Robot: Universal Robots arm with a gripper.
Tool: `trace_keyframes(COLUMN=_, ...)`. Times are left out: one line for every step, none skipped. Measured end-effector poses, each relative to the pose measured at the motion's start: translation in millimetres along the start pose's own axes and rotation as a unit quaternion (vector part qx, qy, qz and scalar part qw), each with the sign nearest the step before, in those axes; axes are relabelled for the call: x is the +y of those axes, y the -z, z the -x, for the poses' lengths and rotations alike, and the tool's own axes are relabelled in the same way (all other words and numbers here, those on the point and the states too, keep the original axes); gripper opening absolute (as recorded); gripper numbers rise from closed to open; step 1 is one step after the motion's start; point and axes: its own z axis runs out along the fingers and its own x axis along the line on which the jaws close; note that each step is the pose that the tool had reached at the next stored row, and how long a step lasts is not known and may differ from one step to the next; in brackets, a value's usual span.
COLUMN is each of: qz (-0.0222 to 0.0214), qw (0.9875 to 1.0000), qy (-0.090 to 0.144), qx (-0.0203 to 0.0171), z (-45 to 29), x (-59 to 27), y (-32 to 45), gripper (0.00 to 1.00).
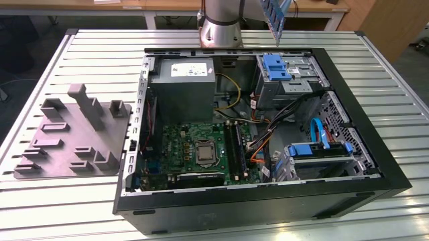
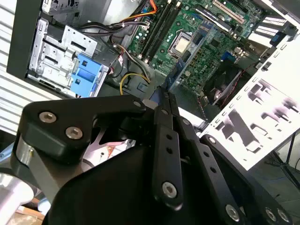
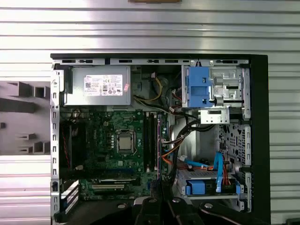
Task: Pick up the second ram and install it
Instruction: 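Insert the second ram into the second slot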
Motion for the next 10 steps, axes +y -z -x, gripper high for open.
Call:
trace_keyframes(qz=0.0000, qw=1.0000, qy=0.000, qx=0.0000, z=-0.4, x=0.1, y=-13.2, gripper=0.11)
trace_keyframes(qz=0.0000, qw=1.0000, qy=0.000, qx=0.0000, z=-0.4, x=0.1, y=-13.2, gripper=0.11)
trace_keyframes(qz=0.0000, qw=1.0000, qy=0.000, qx=0.0000, z=-0.5, x=0.2, y=-13.2, gripper=0.11)
trace_keyframes(qz=0.0000, qw=1.0000, qy=0.000, qx=0.0000, z=-0.4, x=0.3, y=-13.2, gripper=0.11)
trace_keyframes(qz=-0.0001, qw=1.0000, qy=0.000, qx=0.0000, z=-0.4, x=0.3, y=-13.2, gripper=0.11)
trace_keyframes(qz=0.0000, qw=1.0000, qy=0.000, qx=0.0000, z=-0.4, x=0.3, y=-13.2, gripper=0.11)
trace_keyframes(qz=0.0000, qw=1.0000, qy=0.000, qx=0.0000, z=-0.4, x=0.3, y=-13.2, gripper=0.11)
trace_keyframes(qz=0.0000, qw=1.0000, qy=0.000, qx=0.0000, z=-0.5, x=0.3, y=-13.2, gripper=0.11)
trace_keyframes(qz=0.0000, qw=1.0000, qy=0.000, qx=0.0000, z=-0.5, x=0.3, y=-13.2, gripper=0.11)
trace_keyframes(qz=0.0000, qw=1.0000, qy=0.000, qx=0.0000, z=-0.5, x=0.3, y=-13.2, gripper=0.11)
